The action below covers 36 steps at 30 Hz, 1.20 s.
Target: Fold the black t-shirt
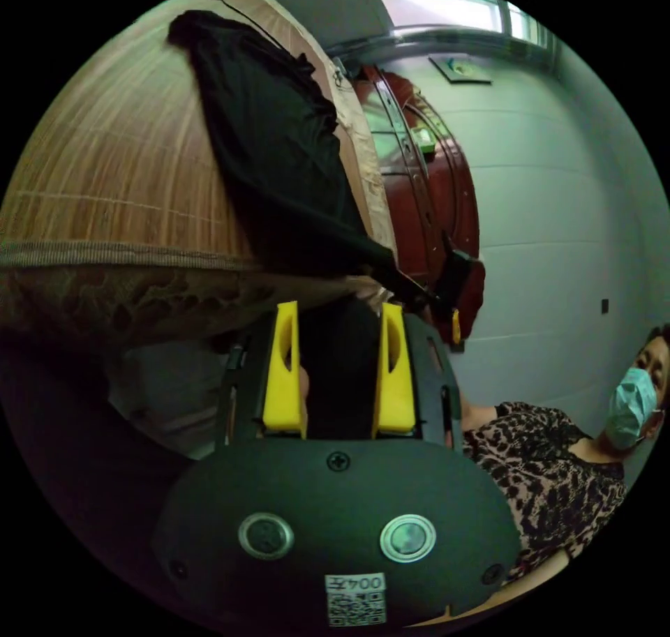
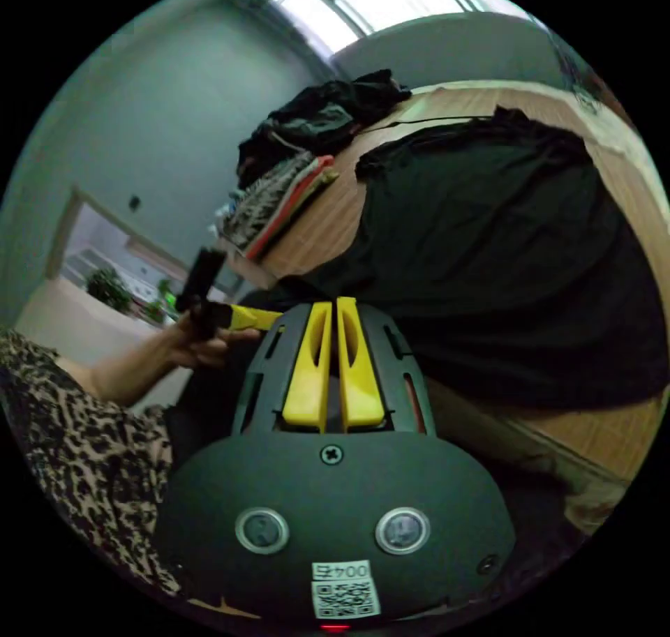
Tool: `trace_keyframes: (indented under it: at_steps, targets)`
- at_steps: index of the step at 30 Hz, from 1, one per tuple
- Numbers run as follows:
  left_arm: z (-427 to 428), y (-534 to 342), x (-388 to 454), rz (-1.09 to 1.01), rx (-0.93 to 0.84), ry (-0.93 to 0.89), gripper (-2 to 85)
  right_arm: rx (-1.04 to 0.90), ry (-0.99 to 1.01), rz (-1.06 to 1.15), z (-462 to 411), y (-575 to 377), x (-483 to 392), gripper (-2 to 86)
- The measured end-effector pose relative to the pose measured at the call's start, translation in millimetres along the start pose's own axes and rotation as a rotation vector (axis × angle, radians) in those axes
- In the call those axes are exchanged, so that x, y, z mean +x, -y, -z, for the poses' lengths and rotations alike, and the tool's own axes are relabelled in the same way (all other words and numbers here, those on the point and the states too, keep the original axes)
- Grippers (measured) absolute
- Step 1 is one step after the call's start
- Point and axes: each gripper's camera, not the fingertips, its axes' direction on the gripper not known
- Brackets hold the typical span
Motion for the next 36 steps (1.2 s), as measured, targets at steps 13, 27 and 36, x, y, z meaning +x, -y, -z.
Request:
trace_keyframes:
  at_steps: [13, 27, 36]
  targets:
    - [-22.7, 8.7, -26.5, 0.096, 0.114, -0.325, 17.4, -0.022, -0.016, -0.026, -5.1, -7.2, 35.2, -0.6]
    - [-39.3, 20.2, -42.4, 0.262, 0.156, -0.341, 9.8, -0.044, -0.157, 0.048, -6.6, -5.0, 41.9, -0.6]
    - [-46.1, 39.1, -45.4, 0.316, 0.163, -0.353, 7.2, -0.092, -0.340, 0.138, -3.6, -9.5, 42.9, -0.1]
